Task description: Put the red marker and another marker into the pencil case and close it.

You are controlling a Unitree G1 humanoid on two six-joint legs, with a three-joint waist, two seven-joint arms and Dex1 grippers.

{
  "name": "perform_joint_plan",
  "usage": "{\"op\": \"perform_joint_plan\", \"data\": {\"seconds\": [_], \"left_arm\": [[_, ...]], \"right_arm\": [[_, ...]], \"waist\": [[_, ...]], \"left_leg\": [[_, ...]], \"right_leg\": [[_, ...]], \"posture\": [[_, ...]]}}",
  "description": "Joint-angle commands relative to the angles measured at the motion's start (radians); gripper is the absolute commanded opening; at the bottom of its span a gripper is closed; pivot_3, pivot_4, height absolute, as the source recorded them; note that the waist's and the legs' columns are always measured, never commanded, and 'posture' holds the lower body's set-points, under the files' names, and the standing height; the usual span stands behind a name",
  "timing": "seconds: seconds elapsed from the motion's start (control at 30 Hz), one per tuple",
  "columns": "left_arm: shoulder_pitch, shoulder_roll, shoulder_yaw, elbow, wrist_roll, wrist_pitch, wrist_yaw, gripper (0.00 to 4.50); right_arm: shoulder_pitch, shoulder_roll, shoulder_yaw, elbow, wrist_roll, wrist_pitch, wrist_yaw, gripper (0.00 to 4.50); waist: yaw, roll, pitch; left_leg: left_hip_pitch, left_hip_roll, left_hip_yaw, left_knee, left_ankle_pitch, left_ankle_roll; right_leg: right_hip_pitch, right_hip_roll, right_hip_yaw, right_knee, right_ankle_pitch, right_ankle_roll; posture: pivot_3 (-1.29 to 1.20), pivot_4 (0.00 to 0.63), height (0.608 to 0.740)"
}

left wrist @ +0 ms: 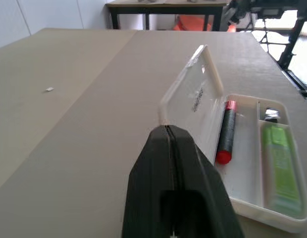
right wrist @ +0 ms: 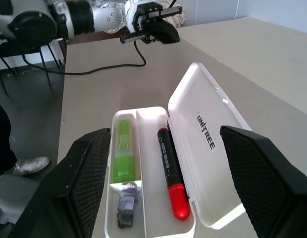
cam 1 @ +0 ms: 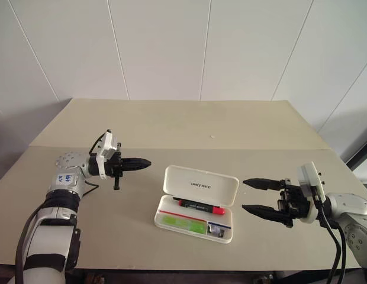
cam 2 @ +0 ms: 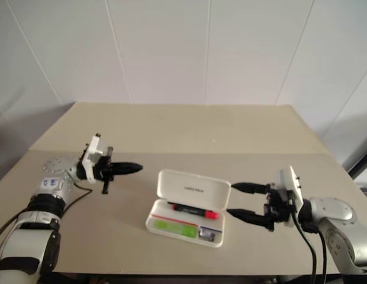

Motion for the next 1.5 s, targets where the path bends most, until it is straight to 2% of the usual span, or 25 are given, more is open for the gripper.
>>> {"op": "perform_joint_plan", "data": {"seconds": [0.03, 0.27, 0.6, 0.7, 0.83, 0.93, 1.23, 1.5], "left_arm": [[-0.080, -0.006, -0.010, 0.111, 0.062, -0.050, -0.020, 0.02], [-0.168, -0.074, -0.050, 0.272, 0.195, -0.099, 0.057, 0.02], [-0.257, -0.157, -0.048, 0.353, 0.297, -0.067, 0.168, 0.02], [-0.271, -0.167, -0.049, 0.358, 0.313, -0.053, 0.129, 0.02], [-0.283, -0.168, -0.070, 0.350, 0.331, -0.037, -0.052, 0.02], [-0.280, -0.164, -0.114, 0.340, 0.341, -0.053, -0.110, 0.02], [-0.268, -0.156, -0.289, 0.282, 0.229, -0.100, -0.114, 0.02], [-0.227, -0.100, -0.518, 0.074, -0.031, -0.133, -0.114, 0.02]], "right_arm": [[-0.001, -0.007, -0.026, -0.001, 0.003, -0.026, 0.012, 4.50], [0.003, -0.006, -0.024, -0.009, 0.000, -0.028, 0.000, 4.50], [0.070, -0.038, -0.075, 0.009, -0.015, -0.048, 0.013, 4.50], [0.083, -0.041, -0.091, -0.002, -0.003, -0.041, 0.016, 4.50], [0.097, -0.048, -0.111, 0.012, 0.003, -0.047, 0.035, 4.50], [0.100, -0.047, -0.121, 0.020, 0.007, -0.049, 0.048, 4.50], [0.083, -0.040, -0.114, 0.033, 0.019, -0.049, 0.063, 4.50], [0.059, -0.040, -0.104, 0.051, 0.016, -0.049, 0.073, 4.50]], "waist": [[0.000, 0.000, 0.000], [0.000, 0.000, 0.000], [-0.001, -0.001, 0.000], [-0.001, -0.001, 0.000], [-0.001, -0.001, 0.000], [0.000, -0.001, 0.001], [0.000, -0.001, 0.001], [0.000, -0.001, 0.001]], "left_leg": [[0.000, 0.000, 0.000, 0.001, 0.000, 0.000], [-0.001, -0.001, 0.000, 0.001, 0.000, 0.000], [-0.002, -0.002, -0.001, 0.002, 0.000, 0.000], [-0.002, -0.001, -0.001, 0.002, 0.000, 0.000], [-0.002, -0.002, -0.001, 0.002, 0.000, 0.000], [-0.003, -0.002, -0.001, 0.002, 0.000, 0.000], [-0.003, -0.002, -0.002, 0.003, 0.000, 0.000], [-0.003, -0.001, -0.002, 0.003, 0.000, 0.000]], "right_leg": [[0.000, 0.000, 0.000, 0.000, 0.000, 0.000], [0.000, 0.000, 0.000, 0.000, 0.000, 0.001], [0.000, 0.000, 0.000, 0.000, 0.000, 0.002], [0.000, 0.000, 0.000, 0.000, 0.000, 0.002], [0.000, 0.000, 0.000, 0.000, 0.000, 0.002], [0.000, 0.000, 0.000, 0.000, 0.000, 0.003], [0.000, 0.000, 0.000, 0.001, 0.000, 0.003], [0.000, 0.000, 0.000, 0.001, 0.000, 0.003]], "posture": [[0.00, 0.150, 0.740], [0.00, 0.150, 0.740], [0.00, 0.150, 0.740], [0.00, 0.150, 0.740], [0.00, 0.150, 0.740], [0.00, 0.150, 0.740], [0.00, 0.150, 0.740], [0.00, 0.150, 0.740]]}}
